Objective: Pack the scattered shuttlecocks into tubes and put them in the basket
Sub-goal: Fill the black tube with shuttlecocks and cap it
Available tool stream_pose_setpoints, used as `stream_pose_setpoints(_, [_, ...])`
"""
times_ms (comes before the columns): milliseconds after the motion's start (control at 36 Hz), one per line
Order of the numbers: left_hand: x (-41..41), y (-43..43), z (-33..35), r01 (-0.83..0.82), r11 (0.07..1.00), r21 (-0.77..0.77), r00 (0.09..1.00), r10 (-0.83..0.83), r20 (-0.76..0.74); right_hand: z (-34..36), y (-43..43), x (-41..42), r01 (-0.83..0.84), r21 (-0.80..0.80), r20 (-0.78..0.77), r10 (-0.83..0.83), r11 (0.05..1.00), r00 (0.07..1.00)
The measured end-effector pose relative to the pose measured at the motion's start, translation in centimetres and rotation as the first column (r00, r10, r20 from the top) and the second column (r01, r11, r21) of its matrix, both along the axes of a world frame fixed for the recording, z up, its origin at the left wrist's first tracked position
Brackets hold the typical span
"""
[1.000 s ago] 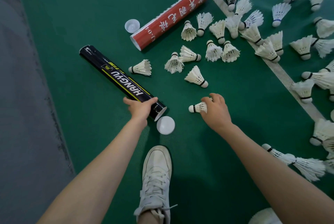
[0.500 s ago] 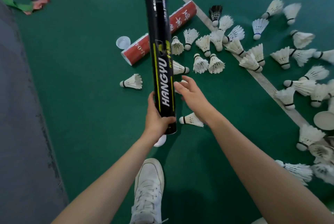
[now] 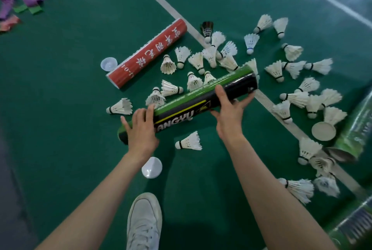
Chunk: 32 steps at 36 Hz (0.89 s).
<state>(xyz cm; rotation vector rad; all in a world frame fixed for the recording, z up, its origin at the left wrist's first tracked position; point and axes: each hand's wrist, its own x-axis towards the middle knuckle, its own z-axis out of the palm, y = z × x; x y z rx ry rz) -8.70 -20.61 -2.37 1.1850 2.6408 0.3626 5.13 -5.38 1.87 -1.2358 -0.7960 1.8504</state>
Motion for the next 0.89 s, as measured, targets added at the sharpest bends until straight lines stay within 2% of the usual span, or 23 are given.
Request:
stream_pose_setpoints(111, [1.0, 0.6, -0.9, 0.127, 0.988, 0.093, 0.992, -0.129, 0.013, -0.3, -3.0, -0.8, -0.136, 0.057, 0.009, 0.135, 0.989, 0.991])
stream_pose_setpoints(194, [0.9, 0.3, -1.4, 0.136, 0.977, 0.165, 0.991, -0.135, -0.018, 0.0, -3.2, -0.4, -0.106, 0.13, -0.001, 0.107, 0.986, 0.994])
stream_pose_setpoints(306, [0.1, 0.0, -1.5, 0.181, 0.972, 0.151, 0.974, -0.157, -0.161, 1.0, -1.1, 1.7, -0.067, 0.325, 0.195, 0.003, 0.943, 0.981])
stream_pose_setpoints(389, [0.1, 0.1, -1.3, 0.183, 0.965, 0.185, 0.973, -0.152, -0.172, 1.0, -0.1, 2.9, -0.184, 0.448, 0.334, 0.028, 0.875, 0.942])
stream_pose_setpoints(528, [-0.1, -0.1, -1.6, 0.128, 0.973, 0.191, 0.984, -0.101, -0.146, 0.4, -1.5, 3.0, -0.202, 0.545, 0.333, 0.012, 0.814, 0.943])
stream_pose_setpoints(667, [0.1, -0.9, -1.9, 0.094, 0.974, 0.205, 0.978, -0.052, -0.204, -0.3, -2.6, 2.3, -0.134, 0.486, 0.261, 0.003, 0.863, 0.965])
stream_pose_setpoints(750, [0.0, -1.3, -2.0, 0.093, 0.987, 0.134, 0.969, -0.059, -0.24, -1.4, -3.0, 1.8, -0.118, 0.39, 0.3, -0.005, 0.913, 0.954])
stream_pose_setpoints(806, [-0.4, -2.0, -2.1, 0.072, 0.997, 0.028, 0.976, -0.065, -0.207, -1.9, -3.0, 1.3, -0.186, 0.29, 0.348, 0.078, 0.939, 0.934])
stream_pose_setpoints(889, [-0.9, -3.7, -2.3, 0.012, 0.991, -0.134, 0.99, -0.031, -0.139, -2.6, -2.9, 0.0, -0.441, 0.208, 0.484, 0.3, 0.873, 0.822])
